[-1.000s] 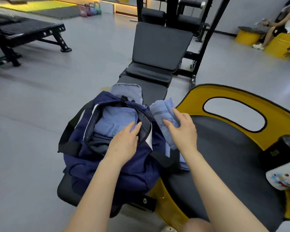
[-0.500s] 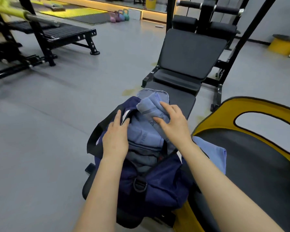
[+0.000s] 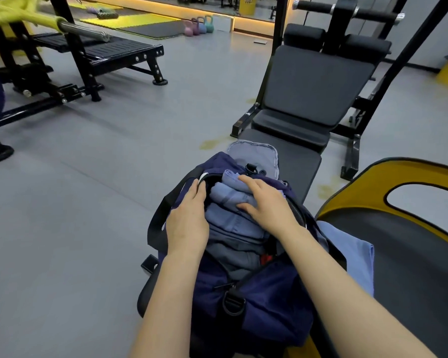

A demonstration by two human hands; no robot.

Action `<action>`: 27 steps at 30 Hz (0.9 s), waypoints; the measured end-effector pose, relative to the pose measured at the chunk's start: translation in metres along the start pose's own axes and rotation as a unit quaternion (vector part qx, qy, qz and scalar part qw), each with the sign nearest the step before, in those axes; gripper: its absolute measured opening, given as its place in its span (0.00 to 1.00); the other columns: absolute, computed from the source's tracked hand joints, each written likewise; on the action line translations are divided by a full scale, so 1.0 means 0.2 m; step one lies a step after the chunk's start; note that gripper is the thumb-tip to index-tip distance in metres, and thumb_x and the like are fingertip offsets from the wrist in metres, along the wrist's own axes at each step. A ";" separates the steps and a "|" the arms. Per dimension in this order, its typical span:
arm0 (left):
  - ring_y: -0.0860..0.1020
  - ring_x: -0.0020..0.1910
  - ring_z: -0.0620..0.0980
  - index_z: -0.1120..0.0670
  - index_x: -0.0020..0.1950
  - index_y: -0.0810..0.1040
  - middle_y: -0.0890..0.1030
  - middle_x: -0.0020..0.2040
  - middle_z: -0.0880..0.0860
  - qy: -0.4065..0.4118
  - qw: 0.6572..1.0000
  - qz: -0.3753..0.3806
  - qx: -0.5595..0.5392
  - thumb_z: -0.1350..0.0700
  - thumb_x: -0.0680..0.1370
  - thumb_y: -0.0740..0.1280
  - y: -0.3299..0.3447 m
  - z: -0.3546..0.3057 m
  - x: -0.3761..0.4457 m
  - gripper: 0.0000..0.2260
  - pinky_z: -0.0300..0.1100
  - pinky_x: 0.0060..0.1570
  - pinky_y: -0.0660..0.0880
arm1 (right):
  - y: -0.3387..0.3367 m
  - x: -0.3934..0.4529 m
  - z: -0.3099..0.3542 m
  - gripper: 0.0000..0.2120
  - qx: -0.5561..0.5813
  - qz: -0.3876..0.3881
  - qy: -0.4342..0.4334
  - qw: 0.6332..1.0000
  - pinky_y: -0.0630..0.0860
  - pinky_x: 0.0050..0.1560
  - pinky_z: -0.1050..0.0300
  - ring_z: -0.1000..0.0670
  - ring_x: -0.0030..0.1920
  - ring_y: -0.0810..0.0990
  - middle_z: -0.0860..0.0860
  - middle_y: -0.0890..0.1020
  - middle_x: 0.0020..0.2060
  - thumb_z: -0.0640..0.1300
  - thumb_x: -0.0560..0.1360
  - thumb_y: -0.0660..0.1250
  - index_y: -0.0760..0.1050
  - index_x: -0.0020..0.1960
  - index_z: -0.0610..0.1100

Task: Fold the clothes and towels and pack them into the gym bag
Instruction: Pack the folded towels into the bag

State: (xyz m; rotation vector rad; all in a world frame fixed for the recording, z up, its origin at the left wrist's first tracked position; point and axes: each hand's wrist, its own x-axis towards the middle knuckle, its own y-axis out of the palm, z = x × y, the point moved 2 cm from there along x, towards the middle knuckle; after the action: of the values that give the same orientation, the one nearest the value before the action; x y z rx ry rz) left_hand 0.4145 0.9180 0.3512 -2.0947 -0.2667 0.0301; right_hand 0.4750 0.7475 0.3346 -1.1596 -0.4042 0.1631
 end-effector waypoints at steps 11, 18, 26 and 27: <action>0.76 0.56 0.56 0.46 0.77 0.53 0.51 0.77 0.38 0.004 1.000 0.000 0.006 0.71 0.74 0.54 -0.01 0.01 0.00 0.35 0.44 0.49 0.70 | 0.11 -0.06 0.03 0.10 -0.053 -0.009 -0.089 0.995 0.77 0.50 0.46 0.42 0.51 0.77 0.47 0.79 0.53 0.43 0.69 0.69 0.77 0.50 0.41; 0.76 0.55 0.57 0.46 0.77 0.55 0.52 0.77 0.38 0.010 1.000 -0.019 0.014 0.70 0.74 0.54 -0.03 0.00 0.00 0.34 0.44 0.47 0.70 | 0.11 -0.05 0.06 0.18 0.052 0.062 -0.039 0.996 0.62 0.70 0.51 0.49 0.69 0.66 0.51 0.73 0.68 0.56 0.80 0.59 0.81 0.52 0.46; 0.76 0.57 0.55 0.46 0.77 0.55 0.52 0.77 0.37 0.014 1.000 -0.022 0.004 0.69 0.75 0.56 -0.03 -0.01 0.01 0.34 0.44 0.49 0.70 | 0.25 0.01 0.05 0.37 -0.078 0.203 -0.004 0.976 0.30 0.71 0.39 0.43 0.77 0.36 0.57 0.45 0.78 0.72 0.73 0.54 0.44 0.76 0.64; 0.76 0.57 0.54 0.46 0.77 0.54 0.51 0.77 0.37 0.013 1.000 -0.022 0.004 0.69 0.75 0.56 -0.04 -0.01 0.01 0.34 0.43 0.48 0.70 | 0.26 0.02 0.05 0.37 -0.090 0.198 -0.008 0.976 0.30 0.70 0.38 0.43 0.77 0.37 0.57 0.45 0.78 0.72 0.72 0.55 0.44 0.76 0.64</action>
State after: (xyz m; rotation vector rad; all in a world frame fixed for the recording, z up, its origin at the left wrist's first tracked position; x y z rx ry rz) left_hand 0.4144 0.9204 0.3581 -2.0796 -0.2964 -0.0235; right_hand 0.4793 0.7781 0.2915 -1.4115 -0.2009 0.4914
